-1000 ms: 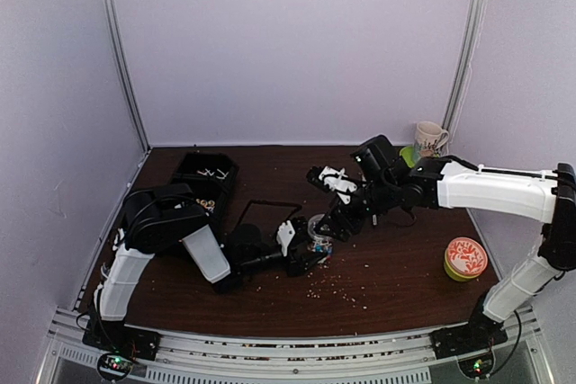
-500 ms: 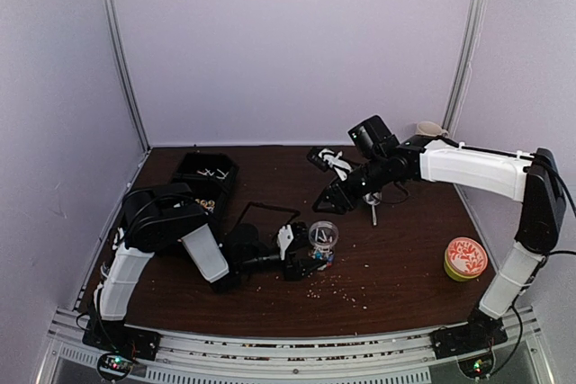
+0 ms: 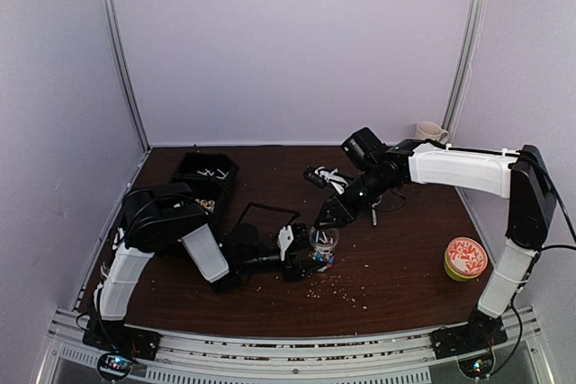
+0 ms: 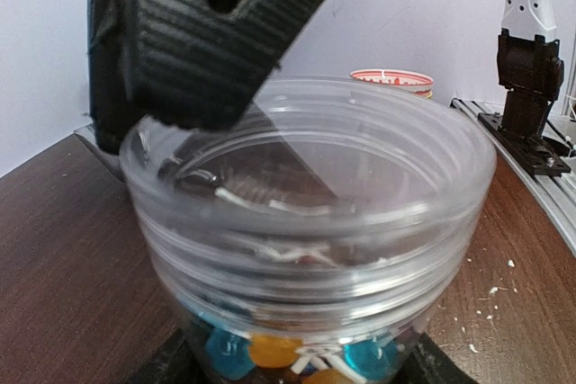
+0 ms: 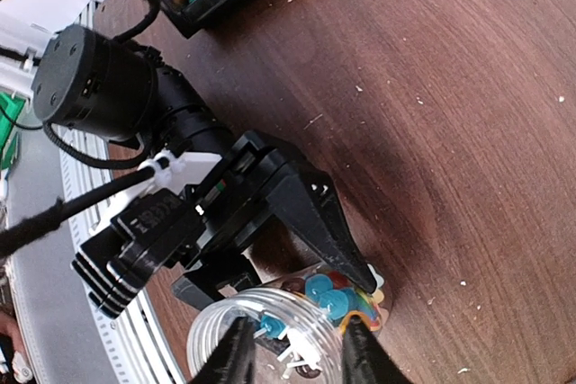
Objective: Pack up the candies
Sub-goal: Screw the bottle lid onto the packing bottle.
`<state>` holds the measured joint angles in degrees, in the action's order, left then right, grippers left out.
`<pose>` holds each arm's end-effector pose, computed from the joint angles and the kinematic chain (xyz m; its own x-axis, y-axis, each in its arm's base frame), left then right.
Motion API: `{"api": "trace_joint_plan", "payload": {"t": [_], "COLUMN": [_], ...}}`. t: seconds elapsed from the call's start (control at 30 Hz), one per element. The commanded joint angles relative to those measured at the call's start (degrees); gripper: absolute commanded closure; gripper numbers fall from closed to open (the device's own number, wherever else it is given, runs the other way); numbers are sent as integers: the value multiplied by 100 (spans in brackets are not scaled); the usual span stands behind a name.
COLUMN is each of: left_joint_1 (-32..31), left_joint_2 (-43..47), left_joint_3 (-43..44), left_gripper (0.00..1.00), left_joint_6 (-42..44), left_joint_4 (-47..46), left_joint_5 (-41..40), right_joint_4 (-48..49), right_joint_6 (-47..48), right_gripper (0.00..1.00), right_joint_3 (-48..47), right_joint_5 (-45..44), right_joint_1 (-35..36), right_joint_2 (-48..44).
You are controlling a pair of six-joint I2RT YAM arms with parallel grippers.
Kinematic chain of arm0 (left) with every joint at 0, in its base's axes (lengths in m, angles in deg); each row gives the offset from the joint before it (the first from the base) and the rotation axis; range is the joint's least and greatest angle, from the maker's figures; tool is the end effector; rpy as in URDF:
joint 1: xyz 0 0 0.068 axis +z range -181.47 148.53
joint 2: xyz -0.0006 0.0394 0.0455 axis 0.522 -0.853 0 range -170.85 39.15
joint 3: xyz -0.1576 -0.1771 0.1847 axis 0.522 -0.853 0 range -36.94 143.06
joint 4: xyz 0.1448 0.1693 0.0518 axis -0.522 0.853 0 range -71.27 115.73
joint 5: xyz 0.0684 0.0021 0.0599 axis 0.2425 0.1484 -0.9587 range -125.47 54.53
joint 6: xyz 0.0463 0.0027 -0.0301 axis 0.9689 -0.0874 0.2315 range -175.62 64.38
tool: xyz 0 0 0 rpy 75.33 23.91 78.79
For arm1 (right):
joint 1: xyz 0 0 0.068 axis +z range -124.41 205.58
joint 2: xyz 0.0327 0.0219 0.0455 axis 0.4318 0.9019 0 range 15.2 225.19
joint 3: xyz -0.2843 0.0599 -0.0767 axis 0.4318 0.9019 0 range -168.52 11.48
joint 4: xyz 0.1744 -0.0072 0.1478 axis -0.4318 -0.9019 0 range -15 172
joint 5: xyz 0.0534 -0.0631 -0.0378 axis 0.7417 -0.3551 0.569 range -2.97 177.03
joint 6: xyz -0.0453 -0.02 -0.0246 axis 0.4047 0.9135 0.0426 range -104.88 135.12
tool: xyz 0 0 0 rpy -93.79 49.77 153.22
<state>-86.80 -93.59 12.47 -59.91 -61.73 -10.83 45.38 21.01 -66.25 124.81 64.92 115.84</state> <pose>0.2206 -0.3466 0.1216 -0.1022 0.0281 -0.9944 0.9795 0.1771 -0.0956 0.2508 0.2354 0.2852 -0.5869 -0.5860 -0.5587 -0.8058 0.3559 0.4733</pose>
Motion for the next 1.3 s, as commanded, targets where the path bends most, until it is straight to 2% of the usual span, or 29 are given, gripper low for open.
{"api": "trace_joint_plan", "payload": {"t": [0.0, 0.17, 0.53, 1.0, 1.27], "left_joint_1": [46, 87, 119, 138, 137], "left_joint_2": [-83, -78, -68, -22, -45], "left_joint_3": [7, -2, -86, -229, -221], "left_gripper": [51, 51, 52, 55, 55], "left_joint_6": [33, -57, -115, -34, -9], "left_joint_4": [286, 277, 195, 150, 129], "left_joint_5": [-30, -161, -498, -1286, -1303], "right_joint_4": [-115, -98, -76, -135, -126], "right_joint_6": [-110, -198, -450, -613, -688], "right_gripper": [72, 80, 88, 92, 92], "right_joint_3": [40, 180, 576, 1190, 1621], "right_joint_5": [209, 187, -174, -77, 101], "right_joint_1": [-31, -31, -98, -171, -163], "right_joint_2": [-10, -114, -379, -757, -1254]}}
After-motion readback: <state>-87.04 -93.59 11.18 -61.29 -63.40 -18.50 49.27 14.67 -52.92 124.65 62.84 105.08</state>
